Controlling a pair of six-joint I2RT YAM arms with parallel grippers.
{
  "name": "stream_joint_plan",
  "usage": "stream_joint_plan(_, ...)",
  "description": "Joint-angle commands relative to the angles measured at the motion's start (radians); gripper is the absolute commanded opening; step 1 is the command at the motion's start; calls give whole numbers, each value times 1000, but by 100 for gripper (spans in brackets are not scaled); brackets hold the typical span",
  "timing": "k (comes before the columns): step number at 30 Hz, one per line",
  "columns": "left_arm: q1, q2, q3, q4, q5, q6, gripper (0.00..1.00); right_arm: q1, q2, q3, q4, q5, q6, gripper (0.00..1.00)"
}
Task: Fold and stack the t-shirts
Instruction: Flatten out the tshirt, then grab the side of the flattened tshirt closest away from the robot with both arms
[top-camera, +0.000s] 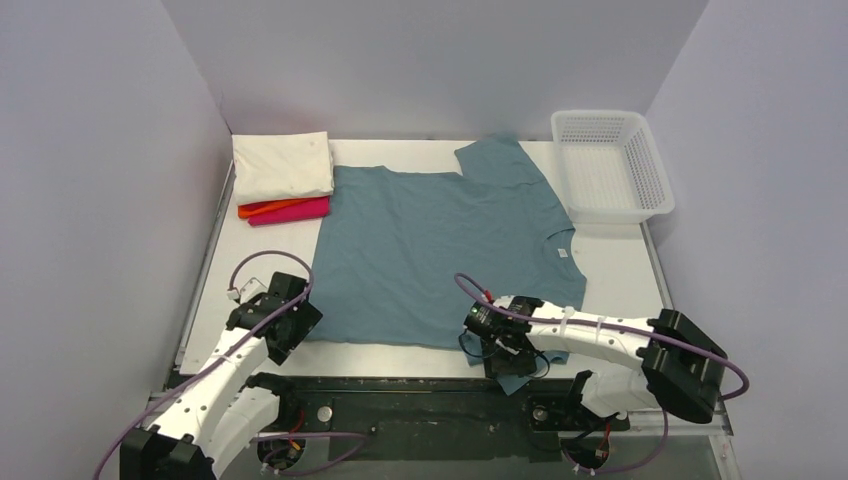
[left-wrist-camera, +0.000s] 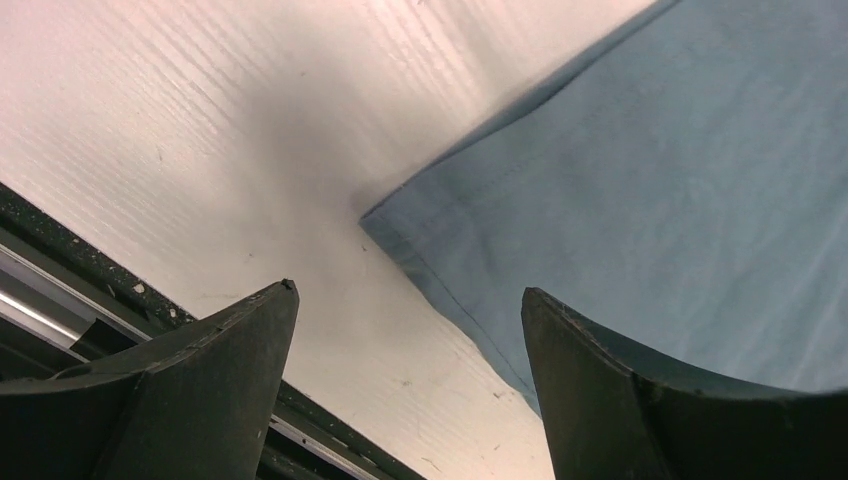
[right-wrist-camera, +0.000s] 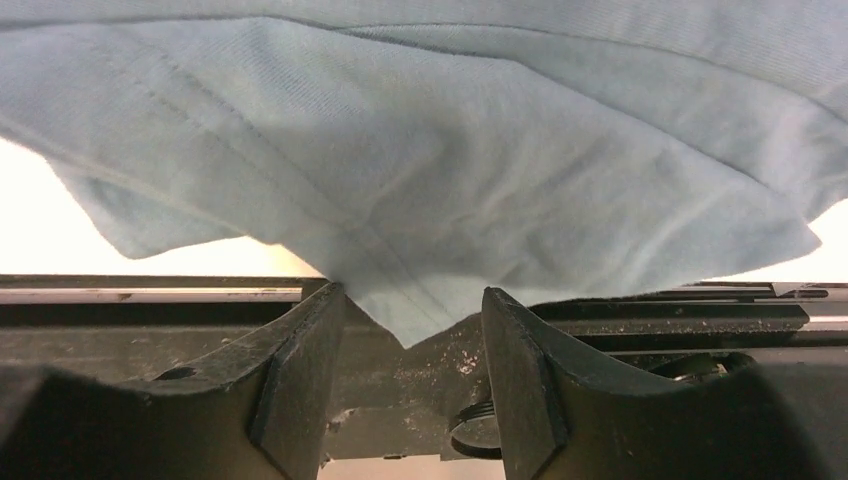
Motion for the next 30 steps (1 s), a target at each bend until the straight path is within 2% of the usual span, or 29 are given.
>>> stream_joint_plan(1, 63, 22, -35, 109, 67, -26, 91, 11, 66, -27, 21, -30, -52, 48)
stream_joint_plan(8, 136, 73, -99, 218, 98, -17, 76, 9, 119, -41, 30, 0, -45, 47)
stream_joint_plan(11, 143, 93, -109, 260, 96, -18, 69, 4, 127, -41, 30, 28, -32, 40)
stream_joint_plan(12, 146, 104, -110, 268, 91, -18, 62, -1, 126, -41, 28, 34, -25, 39)
stream_joint_plan(14, 149, 121, -109, 277, 86, -20, 51, -10, 113, -39, 16, 50, -11, 30)
stream_joint_plan(15, 149, 129, -108, 279, 85, -21, 48, -12, 99, -38, 1, 63, -3, 23)
stream_joint_plan(16, 150, 131, -107, 287, 85, -19, 42, -16, 91, -36, -7, 69, 1, 21)
stream_joint_plan(19, 150, 136, -105, 289, 87, -20, 2, -37, 47, -29, -60, 91, 14, 10)
stream_joint_plan(21, 150, 129, -100, 261, 78, -24, 0, -51, 21, -25, -110, 94, 23, 1)
stream_joint_plan(22, 149, 125, -94, 235, 64, -26, 0, -55, 2, -22, -159, 93, 28, 0)
stream_joint_plan(30, 150, 40, -75, 161, 29, -46, 0, -71, -82, 46, -474, 46, 22, 0)
